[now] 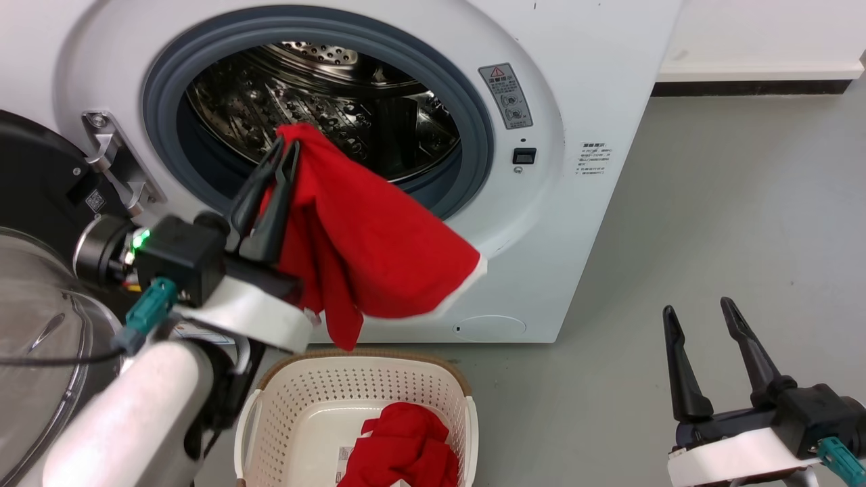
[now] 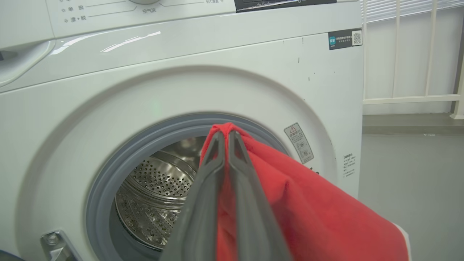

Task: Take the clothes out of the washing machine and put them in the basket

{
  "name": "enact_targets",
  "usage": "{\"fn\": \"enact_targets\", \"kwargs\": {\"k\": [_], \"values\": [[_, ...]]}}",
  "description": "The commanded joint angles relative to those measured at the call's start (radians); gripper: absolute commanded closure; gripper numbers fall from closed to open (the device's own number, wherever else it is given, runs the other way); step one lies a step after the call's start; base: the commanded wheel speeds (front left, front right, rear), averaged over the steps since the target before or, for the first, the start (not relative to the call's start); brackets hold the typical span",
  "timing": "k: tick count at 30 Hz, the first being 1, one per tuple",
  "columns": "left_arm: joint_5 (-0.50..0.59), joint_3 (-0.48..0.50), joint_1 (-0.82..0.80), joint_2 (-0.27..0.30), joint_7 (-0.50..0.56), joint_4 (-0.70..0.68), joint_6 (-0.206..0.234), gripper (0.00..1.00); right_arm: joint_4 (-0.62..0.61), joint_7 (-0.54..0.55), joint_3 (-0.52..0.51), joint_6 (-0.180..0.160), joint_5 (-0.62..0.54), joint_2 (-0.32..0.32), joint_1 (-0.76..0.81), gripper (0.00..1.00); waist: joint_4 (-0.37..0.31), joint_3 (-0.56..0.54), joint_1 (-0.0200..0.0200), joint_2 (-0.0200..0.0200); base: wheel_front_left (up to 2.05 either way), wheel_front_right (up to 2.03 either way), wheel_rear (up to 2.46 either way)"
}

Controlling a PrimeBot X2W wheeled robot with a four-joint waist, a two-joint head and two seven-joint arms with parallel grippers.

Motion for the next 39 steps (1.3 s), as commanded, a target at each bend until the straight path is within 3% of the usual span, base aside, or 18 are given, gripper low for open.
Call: {"fn": "enact_targets", "kwargs": {"k": [1, 9, 17, 28, 39], "values": [[0.004, 0.000, 0.018, 0.003, 0.004, -0.016, 0.006, 1.00, -0.005, -0.002, 0.000, -0.001, -0.001, 0.001, 0.005, 0.00, 0.002, 0.003, 0.0001, -0.0001, 0.00, 0.00, 0.00], [-0.013, -0.018, 0.148, 0.050, 0.038, -0.104, 0.047, 1.00, -0.012, -0.002, -0.007, -0.001, 0.001, 0.001, -0.023, 0.00, 0.010, 0.051, 0.0001, -0.0001, 0.00, 0.00, 0.00], [-0.062, -0.041, 0.226, 0.032, 0.009, -0.014, 0.025, 1.00, -0.022, -0.002, -0.007, -0.001, -0.008, 0.001, -0.084, 0.00, 0.000, 0.156, 0.0001, -0.0001, 0.00, 0.00, 0.00], [-0.128, -0.077, 0.166, -0.080, -0.064, 0.403, -0.104, 1.00, -0.044, -0.002, -0.020, -0.001, -0.005, 0.001, -0.196, 0.00, -0.051, 0.372, 0.0001, -0.0001, 0.00, 0.00, 0.00], [-0.137, -0.119, -0.074, -0.221, -0.053, 0.917, -0.247, 1.00, -0.075, -0.002, -0.032, -0.001, 0.007, 0.001, -0.298, 0.00, -0.090, 0.583, 0.0001, -0.0001, 0.00, 0.00, 0.00]]}}
